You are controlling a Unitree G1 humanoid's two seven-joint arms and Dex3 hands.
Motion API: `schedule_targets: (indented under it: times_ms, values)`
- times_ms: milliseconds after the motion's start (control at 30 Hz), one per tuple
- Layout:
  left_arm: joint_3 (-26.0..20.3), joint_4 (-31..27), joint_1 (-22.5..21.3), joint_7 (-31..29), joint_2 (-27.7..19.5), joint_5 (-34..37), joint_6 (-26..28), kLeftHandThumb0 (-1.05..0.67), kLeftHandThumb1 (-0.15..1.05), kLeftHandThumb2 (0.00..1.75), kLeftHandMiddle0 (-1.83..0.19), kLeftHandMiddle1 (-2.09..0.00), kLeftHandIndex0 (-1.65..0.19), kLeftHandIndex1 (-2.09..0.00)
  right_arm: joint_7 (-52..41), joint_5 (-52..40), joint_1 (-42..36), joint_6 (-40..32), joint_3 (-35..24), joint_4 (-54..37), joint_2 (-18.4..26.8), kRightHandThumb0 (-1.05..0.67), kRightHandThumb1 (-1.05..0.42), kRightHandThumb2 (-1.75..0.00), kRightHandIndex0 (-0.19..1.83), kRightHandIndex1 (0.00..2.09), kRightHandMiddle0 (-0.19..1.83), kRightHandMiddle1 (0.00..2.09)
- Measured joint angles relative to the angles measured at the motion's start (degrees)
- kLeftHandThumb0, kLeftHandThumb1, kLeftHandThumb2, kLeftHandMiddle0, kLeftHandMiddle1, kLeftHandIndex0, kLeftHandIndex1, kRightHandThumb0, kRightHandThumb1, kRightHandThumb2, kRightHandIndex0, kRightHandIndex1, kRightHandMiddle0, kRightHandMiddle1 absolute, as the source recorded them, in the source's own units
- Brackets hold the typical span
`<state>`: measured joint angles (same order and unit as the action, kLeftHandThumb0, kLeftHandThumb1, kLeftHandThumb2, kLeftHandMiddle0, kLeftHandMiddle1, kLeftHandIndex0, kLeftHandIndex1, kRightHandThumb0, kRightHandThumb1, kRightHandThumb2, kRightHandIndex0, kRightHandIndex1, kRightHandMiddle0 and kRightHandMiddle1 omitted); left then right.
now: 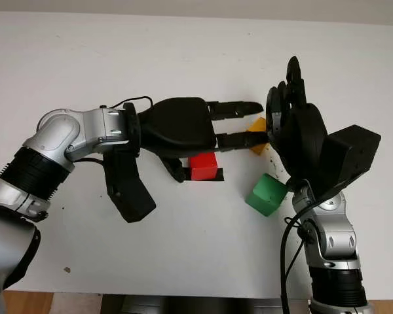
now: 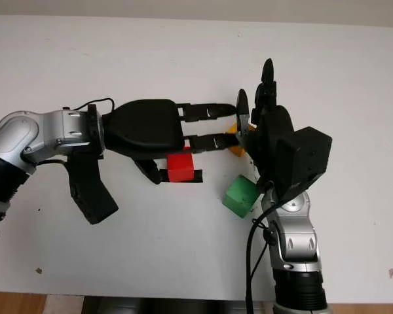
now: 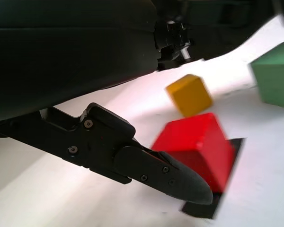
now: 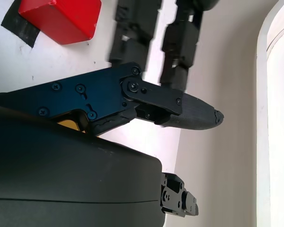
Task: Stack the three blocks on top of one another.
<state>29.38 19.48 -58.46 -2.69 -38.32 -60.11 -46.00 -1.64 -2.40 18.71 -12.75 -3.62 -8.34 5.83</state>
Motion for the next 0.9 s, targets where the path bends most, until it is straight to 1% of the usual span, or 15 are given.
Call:
schedule_targets:
  times_ms: [167,233,267,300,333,400,433,500,567,633,667,733,800,833,900]
  values:
    - [-1.6,0.2,0.01,-0.17,-2.08,0.75,0.35,-0.86,0.9,0.05,0.19,0.0,0.19,0.0,0.01,-0.15,-0.02,-0.03,-0.01,0.0,-0.04,-0.69,-1.05,-0.65,-0.19,0.0,-0.19,0.0]
    - [-3.26,0.07,0.02,-2.5,-2.77,3.88,0.78,-0.85,0.9,0.05,0.19,0.0,0.19,0.0,-0.12,-0.27,-0.03,-0.16,-0.05,-0.04,-0.04,-0.71,-1.05,-0.64,-0.19,0.0,-0.19,0.0]
    - [-4.29,0.01,0.05,-4.52,-3.21,6.76,1.13,-0.86,0.9,0.05,0.19,0.0,0.19,0.0,-0.15,-0.3,-0.06,-0.19,-0.08,-0.12,-0.04,-0.71,-1.05,-0.63,-0.19,0.0,-0.19,0.0]
    - [-5.45,0.04,0.12,-6.54,-3.54,9.91,1.7,-0.89,0.91,0.05,0.19,0.0,0.19,0.0,-0.15,-0.3,-0.06,-0.16,-0.19,-0.18,-0.03,-0.71,-1.05,-0.63,-0.19,0.0,-0.19,0.0]
    - [-6.86,0.08,0.29,-9.19,-3.78,14.16,2.88,-0.95,0.96,0.07,0.19,0.0,0.19,0.0,-0.07,-0.25,-0.05,-0.06,-0.38,-0.19,-0.02,-0.72,-1.05,-0.63,-0.19,0.0,-0.19,0.0]
    - [-9.65,0.13,0.64,-15.85,-3.79,23.97,7.17,-0.99,1.02,0.13,0.19,0.0,0.19,0.0,-0.09,-0.18,-0.01,0.24,-1.01,-0.19,0.23,-0.71,-1.05,-0.64,-0.19,0.0,-0.19,0.0]
    - [-11.14,0.15,1.09,-19.23,-3.56,29.69,10.24,-0.97,1.04,0.3,0.19,0.0,0.19,0.0,-0.25,-0.18,0.03,0.34,-1.31,-0.19,0.53,-0.72,-1.05,-0.65,-0.19,0.0,-0.19,0.0]
    - [-14.52,0.17,2.5,-25.31,-2.43,41.38,16.97,-0.95,1.04,0.43,0.19,0.0,0.19,0.0,-0.76,-0.21,0.2,0.44,-1.92,-0.19,1.44,-0.72,-1.05,-0.65,-0.19,0.0,-0.19,0.0]
    - [-19.68,0.04,5.66,-28.18,0.05,52.82,24.23,-0.92,1.05,0.56,0.19,0.0,0.19,0.0,-1.75,-0.27,1.0,0.82,-2.89,-0.18,2.92,-0.72,-1.05,-0.66,-0.19,0.0,-0.19,0.0]
    - [-24.5,0.22,9.46,-27.1,2.76,59.03,29.4,-0.86,1.05,0.6,0.19,0.0,0.19,0.0,-3.14,-0.31,2.65,1.35,-4.34,-0.19,5.68,-0.72,-1.05,-0.65,-0.19,0.0,-0.19,0.0]
    - [-26.01,0.14,11.27,-26.43,3.97,61.09,30.99,-0.83,1.05,0.61,0.19,0.0,0.19,0.0,-3.94,-0.64,3.46,1.51,-5.0,-0.18,6.82,-0.72,-1.05,-0.6,-0.19,0.0,-0.19,0.0]
    - [-29.31,-0.44,14.47,-23.93,7.53,65.77,35.25,-0.76,1.05,0.6,0.19,0.0,0.19,0.0,-5.97,-1.44,5.2,1.49,-6.06,-0.18,9.05,-0.72,-1.05,-0.45,-0.18,0.01,-0.18,0.0]
    - [-32.39,-1.24,17.3,-21.63,10.65,69.86,39.86,-0.74,1.05,0.6,0.19,0.0,0.19,0.0,-7.43,-1.15,7.0,1.15,-6.31,-0.19,12.0,-0.73,-1.05,-0.35,-0.17,0.02,-0.17,0.01]
    - [-33.77,-1.66,18.58,-20.63,12.09,71.67,41.64,-0.72,1.05,0.58,0.19,0.0,0.19,0.0,-8.35,-1.05,7.92,0.44,-6.54,-0.14,13.55,-0.72,-1.05,-0.26,-0.16,0.03,-0.15,0.02]
    - [-35.77,-2.0,20.76,-19.41,14.38,74.04,43.46,-0.71,1.05,0.56,0.19,0.0,0.19,0.0,-10.27,-1.05,9.52,-0.46,-7.24,0.42,16.71,-0.71,-1.05,-0.14,-0.14,0.04,-0.12,0.04]
